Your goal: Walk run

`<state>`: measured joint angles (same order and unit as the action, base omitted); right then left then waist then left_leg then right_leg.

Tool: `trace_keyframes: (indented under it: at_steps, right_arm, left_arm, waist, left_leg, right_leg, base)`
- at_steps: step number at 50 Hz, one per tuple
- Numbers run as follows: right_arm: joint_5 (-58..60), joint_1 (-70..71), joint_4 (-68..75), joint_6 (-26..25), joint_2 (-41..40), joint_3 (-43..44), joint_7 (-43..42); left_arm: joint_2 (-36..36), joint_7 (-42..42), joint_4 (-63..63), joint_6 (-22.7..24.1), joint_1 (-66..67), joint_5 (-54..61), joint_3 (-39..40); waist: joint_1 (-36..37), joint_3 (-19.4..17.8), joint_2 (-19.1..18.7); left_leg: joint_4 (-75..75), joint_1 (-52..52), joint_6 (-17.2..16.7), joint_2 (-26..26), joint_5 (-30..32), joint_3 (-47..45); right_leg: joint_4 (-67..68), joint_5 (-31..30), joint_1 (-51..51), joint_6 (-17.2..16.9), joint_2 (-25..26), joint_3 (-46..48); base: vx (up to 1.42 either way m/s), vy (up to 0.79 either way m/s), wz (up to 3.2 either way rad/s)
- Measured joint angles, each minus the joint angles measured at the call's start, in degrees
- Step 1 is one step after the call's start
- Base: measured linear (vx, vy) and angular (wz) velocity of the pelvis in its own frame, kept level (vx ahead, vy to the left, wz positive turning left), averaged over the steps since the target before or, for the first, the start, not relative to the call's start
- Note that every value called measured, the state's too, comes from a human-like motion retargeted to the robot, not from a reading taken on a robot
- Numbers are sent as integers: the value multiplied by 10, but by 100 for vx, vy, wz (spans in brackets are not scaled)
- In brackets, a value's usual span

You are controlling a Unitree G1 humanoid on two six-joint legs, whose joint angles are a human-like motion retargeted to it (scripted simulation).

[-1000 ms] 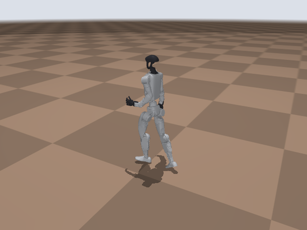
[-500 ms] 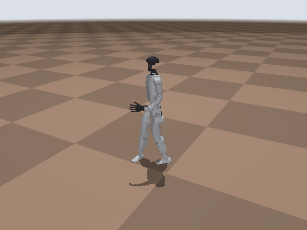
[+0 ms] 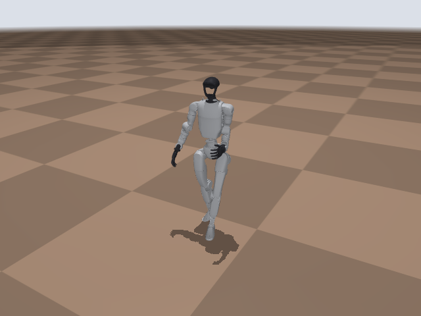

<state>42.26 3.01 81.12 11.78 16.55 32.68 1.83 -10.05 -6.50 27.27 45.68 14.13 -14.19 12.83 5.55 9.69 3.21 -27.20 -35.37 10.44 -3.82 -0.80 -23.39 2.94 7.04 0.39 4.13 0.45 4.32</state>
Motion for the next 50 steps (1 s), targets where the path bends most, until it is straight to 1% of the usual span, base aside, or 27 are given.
trace_keyframes:
  at_steps: [2,4,5,7,8,10,12,14,15,16,18,20,24,28,30,32,33,35,37,38,40,42,43,45,47,48,50]
  right_arm:
    - [-1,17,-12,1,3,7,0]
    - [-6,27,-20,4,3,9,1]
    - [-11,30,-23,6,1,8,1]
    - [-20,27,-27,16,-10,1,2]
    - [-23,22,-27,24,-17,-3,3]
    - [-24,9,-26,41,-31,-12,4]
    - [-20,-11,-19,51,-45,-27,-1]
    - [-6,-32,-3,53,-53,-31,-5]
    - [3,-43,6,51,-55,-29,-5]
    - [6,-56,15,47,-60,-29,-8]
    - [10,-80,39,40,-69,-23,-18]
    - [9,-107,66,35,-82,-14,-25]
    - [2,-166,109,25,-111,-10,-14]
    - [1,-213,141,14,-141,-12,-11]
    - [6,-227,157,9,-154,-16,-4]
    - [18,-236,163,0,-163,-23,10]
    - [26,-240,163,-5,-166,-28,18]
    - [46,-244,163,-12,-167,-40,31]
    - [64,-241,163,-21,-164,-45,37]
    - [71,-236,163,-28,-160,-46,37]
    - [77,-226,163,-43,-154,-40,32]
    - [70,-212,163,-49,-146,-27,20]
    - [61,-201,163,-47,-140,-21,15]
    - [36,-172,162,-37,-123,-10,11]
    - [14,-134,151,-31,-100,3,18]
    - [5,-116,143,-33,-95,12,19]
    - [-10,-84,120,-31,-91,26,15]
  left_arm:
    - [-8,11,2,-3,-2,0,2]
    - [-14,19,6,-6,0,1,6]
    - [-17,21,8,-6,2,2,8]
    - [-17,19,13,-7,7,2,17]
    - [-17,18,15,-7,10,1,21]
    - [-13,20,23,-8,7,1,31]
    - [-5,21,30,-9,-2,4,40]
    - [6,20,30,-10,-11,6,35]
    - [11,20,28,-10,-16,8,27]
    - [19,19,28,-10,-27,11,20]
    - [31,14,30,-12,-55,18,8]
    - [42,10,29,-13,-82,21,-5]
    - [53,4,12,-11,-119,23,-29]
    - [53,-6,-1,-11,-140,33,-44]
    - [56,-10,-2,-12,-143,38,-49]
    - [61,-10,-2,-10,-138,44,-52]
    - [64,-9,-1,-9,-132,46,-52]
    - [70,-7,1,-7,-119,49,-48]
    - [72,-5,8,-5,-104,50,-41]
    - [71,-4,12,-4,-98,49,-35]
    - [65,-1,21,-5,-82,48,-26]
    - [52,5,25,-5,-59,46,-20]
    - [43,7,27,-5,-49,44,-15]
    - [24,14,29,-5,-28,42,-13]
    - [14,15,32,-5,-18,44,-11]
    - [15,8,35,-4,-14,44,-9]
    - [20,-3,35,-1,0,38,-5]
  waist:
    - [3,-2,4]
    - [-2,1,13]
    - [-7,3,20]
    - [5,1,37]
    - [13,1,44]
    - [20,1,51]
    - [14,-1,33]
    - [-6,-3,5]
    - [-21,-7,-5]
    - [-28,-7,-27]
    - [-43,-8,-55]
    - [-51,-9,-67]
    - [-81,-12,-70]
    - [-110,-26,-49]
    - [-121,-37,-34]
    - [-129,-46,-27]
    - [-131,-49,-25]
    - [-124,-46,-22]
    - [-130,-39,-22]
    - [-134,-32,-22]
    - [-156,-22,-30]
    - [-178,-16,-48]
    - [-173,-12,-54]
    - [-175,-7,-58]
    - [-186,-2,-52]
    - [-188,-7,-63]
    - [-186,1,-41]
  left_leg:
    - [83,3,2,20,-31,-21]
    - [137,16,26,37,-52,-61]
    - [153,27,46,41,-51,-89]
    - [154,57,46,41,-32,-109]
    - [156,72,46,45,-31,-112]
    - [142,53,46,74,-48,33]
    - [123,73,46,53,-68,36]
    - [122,122,46,37,-90,17]
    - [127,148,46,46,-100,28]
    - [135,154,46,38,-98,66]
    - [144,168,46,38,-98,121]
    - [160,195,46,41,-99,143]
    - [190,248,46,65,-105,192]
    - [203,304,46,108,-118,236]
    - [208,338,40,124,-126,255]
    - [213,372,27,124,-134,260]
    - [215,388,20,120,-137,258]
    - [221,414,4,112,-139,239]
    - [214,430,-18,107,-123,234]
    - [207,434,-32,106,-108,235]
    - [183,440,-70,98,-59,254]
    - [142,439,-128,82,41,287]
    - [117,434,-168,81,109,296]
    - [42,404,-254,88,239,290]
    - [-86,337,-254,85,306,208]
    - [-181,302,-254,52,308,195]
    - [-212,258,-254,79,307,231]
  right_leg:
    - [-5,-4,21,-2,10,30]
    - [-7,-19,41,-15,11,64]
    - [-5,-29,50,-24,7,77]
    - [12,-69,70,-47,1,71]
    - [25,-103,77,-61,-2,70]
    - [62,-210,77,-76,-5,82]
    - [133,-319,60,-76,14,46]
    - [246,-370,24,-57,32,57]
    - [316,-370,1,-53,40,56]
    - [322,-354,-21,-63,75,35]
    - [363,-292,-74,-85,116,-8]
    - [389,-232,-119,-100,124,-48]
    - [331,-154,-194,-88,79,-81]
    - [172,-152,-233,-115,8,-113]
    - [94,-128,-249,-124,-20,-117]
    - [20,-99,-268,-133,-34,-95]
    - [-17,-84,-275,-157,-37,-83]
    - [-74,-62,-283,-177,-34,-53]
    - [-68,-72,-284,-148,-22,-50]
    - [-46,-85,-288,-106,-14,-57]
    - [-8,-102,-288,-87,-27,12]
    - [14,-119,-270,-76,-4,-53]
    - [28,-114,-265,-64,11,-92]
    - [57,-108,-258,-34,10,-106]
    - [79,-73,-241,-16,-14,-103]
    - [83,-61,-223,-6,-1,-77]
    - [57,-54,-185,17,8,-84]
  base:
    - [68,-1,110]
    - [78,-2,119]
    - [90,-8,86]
    - [90,-15,22]
    - [92,-16,-1]
    - [107,-14,19]
    - [100,8,71]
    - [99,13,158]
    - [89,12,203]
    - [77,12,199]
    - [64,8,188]
    - [86,0,177]
    - [74,-2,180]
    - [71,-13,158]
    - [84,-27,126]
    - [84,-29,83]
    - [82,-31,35]
    - [83,-36,-9]
    - [75,-32,14]
    - [89,-39,49]
    - [114,-56,98]
    - [107,-51,87]
    - [97,-38,20]
    - [95,-22,17]
    - [83,-7,43]
    - [80,-39,23]
    - [90,-75,2]
